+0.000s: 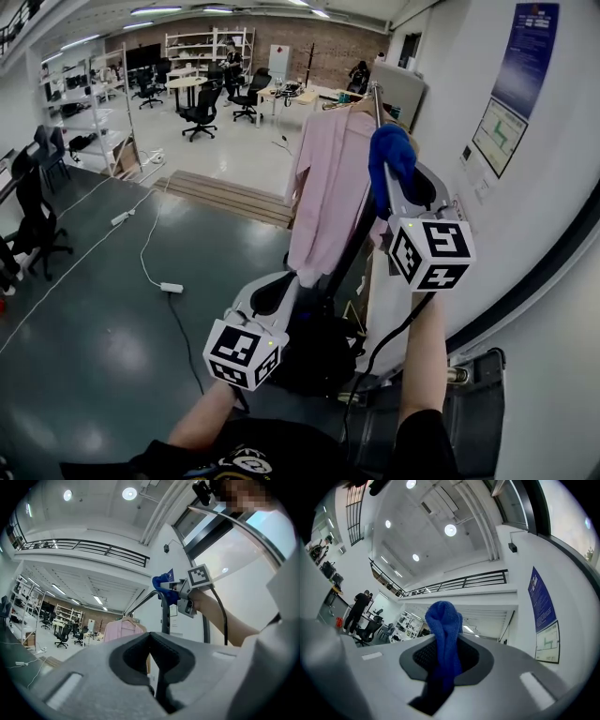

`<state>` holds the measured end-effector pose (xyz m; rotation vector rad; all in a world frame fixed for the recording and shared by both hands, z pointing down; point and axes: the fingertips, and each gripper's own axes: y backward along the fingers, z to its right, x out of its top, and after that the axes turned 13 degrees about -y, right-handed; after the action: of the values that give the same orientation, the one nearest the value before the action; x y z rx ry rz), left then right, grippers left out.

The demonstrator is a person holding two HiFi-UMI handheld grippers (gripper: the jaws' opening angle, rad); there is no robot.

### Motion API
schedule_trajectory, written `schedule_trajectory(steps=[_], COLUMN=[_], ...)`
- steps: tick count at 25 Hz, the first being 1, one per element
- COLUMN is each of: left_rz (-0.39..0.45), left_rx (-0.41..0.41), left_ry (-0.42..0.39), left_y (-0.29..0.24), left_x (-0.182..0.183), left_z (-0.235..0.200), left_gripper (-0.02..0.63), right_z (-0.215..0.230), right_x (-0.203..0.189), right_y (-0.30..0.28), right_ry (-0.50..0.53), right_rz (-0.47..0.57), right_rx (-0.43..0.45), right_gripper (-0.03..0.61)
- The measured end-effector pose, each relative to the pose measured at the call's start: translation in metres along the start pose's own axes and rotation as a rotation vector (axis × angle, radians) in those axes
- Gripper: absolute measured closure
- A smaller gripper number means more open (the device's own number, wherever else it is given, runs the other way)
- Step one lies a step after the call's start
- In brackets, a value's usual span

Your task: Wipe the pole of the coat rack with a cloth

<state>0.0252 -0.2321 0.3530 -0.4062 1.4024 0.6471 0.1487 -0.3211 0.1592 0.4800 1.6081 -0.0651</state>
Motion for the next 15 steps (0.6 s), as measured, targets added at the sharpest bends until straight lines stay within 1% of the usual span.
schedule_trajectory(steps=[15], left_rz=[-0.003], left_rx=[0.000], left_ry=[-0.001], left_y=[0.0013], left_x=[-0.0008], left_z=[-0.0002], left_gripper=[0.609], right_z=[-0.0012], right_x=[0.0001], right_y=[0.0005], right_ry=[0.000], right_rz=[0.016], right_rx=[0.003], right_gripper=[0.514])
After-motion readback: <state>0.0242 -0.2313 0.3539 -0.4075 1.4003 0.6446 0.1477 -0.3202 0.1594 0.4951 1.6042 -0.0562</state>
